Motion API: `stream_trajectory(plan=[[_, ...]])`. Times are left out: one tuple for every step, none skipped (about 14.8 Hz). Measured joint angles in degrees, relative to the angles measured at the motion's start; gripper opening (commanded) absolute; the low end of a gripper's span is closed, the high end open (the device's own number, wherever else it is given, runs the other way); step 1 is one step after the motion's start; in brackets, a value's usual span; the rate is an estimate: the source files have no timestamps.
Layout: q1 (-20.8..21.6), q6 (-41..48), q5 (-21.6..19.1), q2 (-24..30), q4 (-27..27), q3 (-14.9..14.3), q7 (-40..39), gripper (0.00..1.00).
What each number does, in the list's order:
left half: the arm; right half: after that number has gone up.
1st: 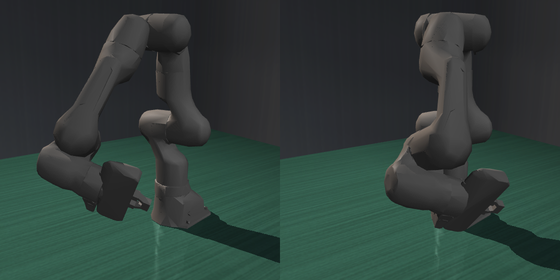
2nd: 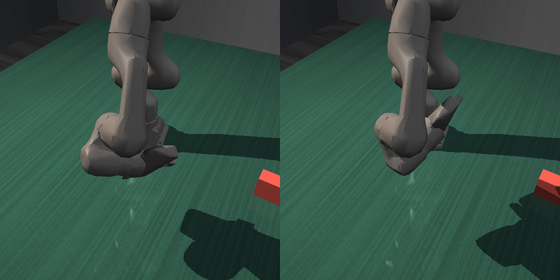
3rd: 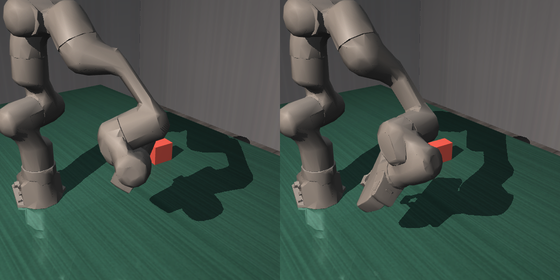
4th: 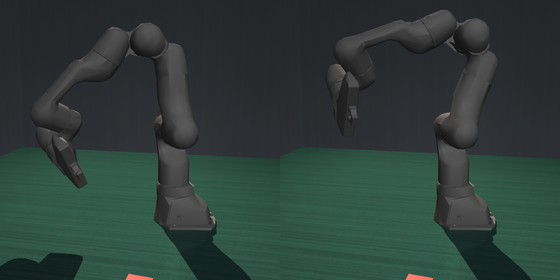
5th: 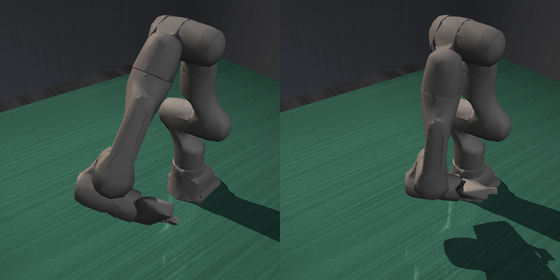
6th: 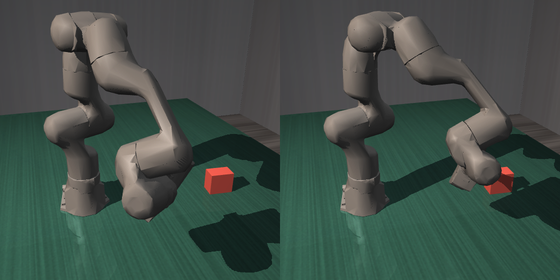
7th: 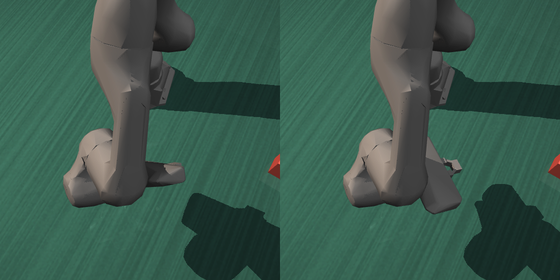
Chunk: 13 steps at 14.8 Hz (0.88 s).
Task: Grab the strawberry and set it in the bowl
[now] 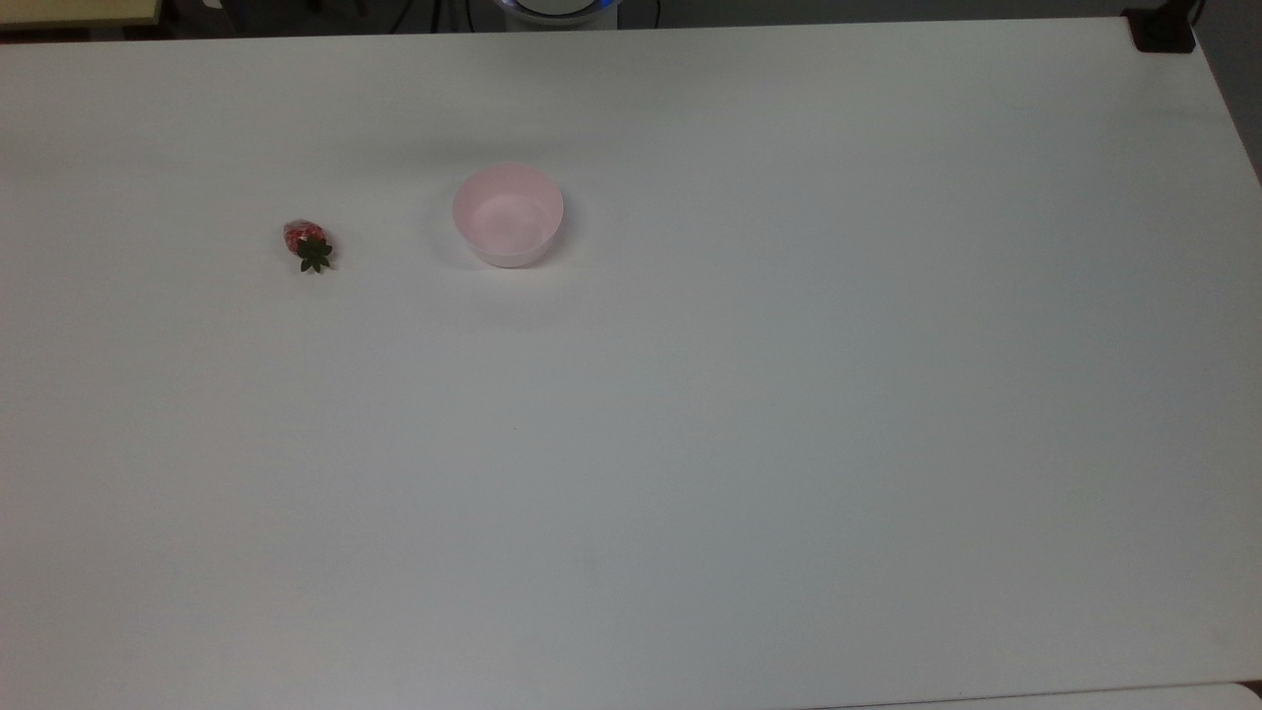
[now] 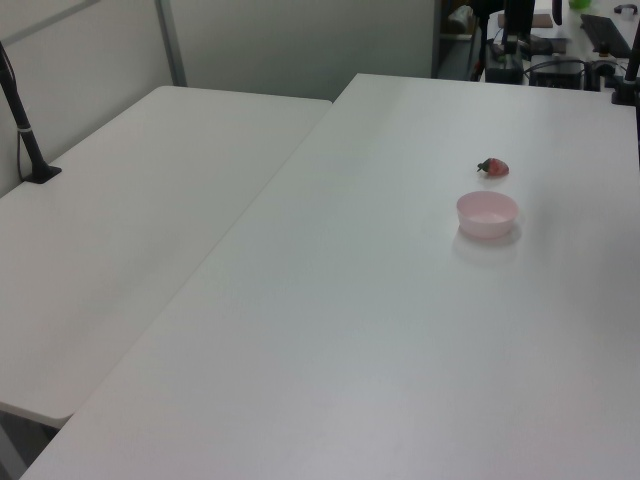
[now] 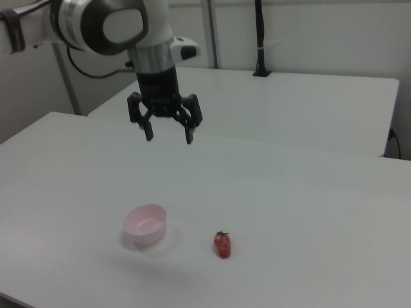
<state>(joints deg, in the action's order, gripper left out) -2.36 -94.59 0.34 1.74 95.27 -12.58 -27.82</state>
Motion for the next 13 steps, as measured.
stream_trajectory(plan=[[-0.4,0.0,1.0,-0.2,2.0,0.0,-1.0,1.00],[-0.5,-1.1,2.3,-0.4,4.2,0.0,-2.7,1.00],[-0.6,-3.3,2.9,-0.6,6.6,0.0,-4.8,1.00],[-0.7,-5.5,3.1,-0.7,8.5,0.0,-6.0,1.00],[-1.3,-8.8,3.1,-1.1,11.3,0.0,-7.1,1.00],[-1.6,-10.9,3.1,-1.4,13.1,0.0,-7.7,1.00],[-2.0,-13.3,3.2,-2.1,14.9,0.0,-8.0,1.00],[-2.3,-15.3,3.5,-2.9,16.1,0.0,-8.0,1.00],[-2.7,-17.1,3.9,-4.0,16.8,0.0,-8.0,1.00],[-3.0,-18.4,4.1,-5.0,17.0,0.0,-8.0,1.00],[-3.3,-20.2,4.4,-6.2,17.1,0.0,-8.0,1.00],[-3.7,-22.3,4.6,-7.6,17.3,0.0,-8.0,1.00],[-4.3,-24.8,4.7,-9.7,17.4,0.0,-8.0,0.99]])
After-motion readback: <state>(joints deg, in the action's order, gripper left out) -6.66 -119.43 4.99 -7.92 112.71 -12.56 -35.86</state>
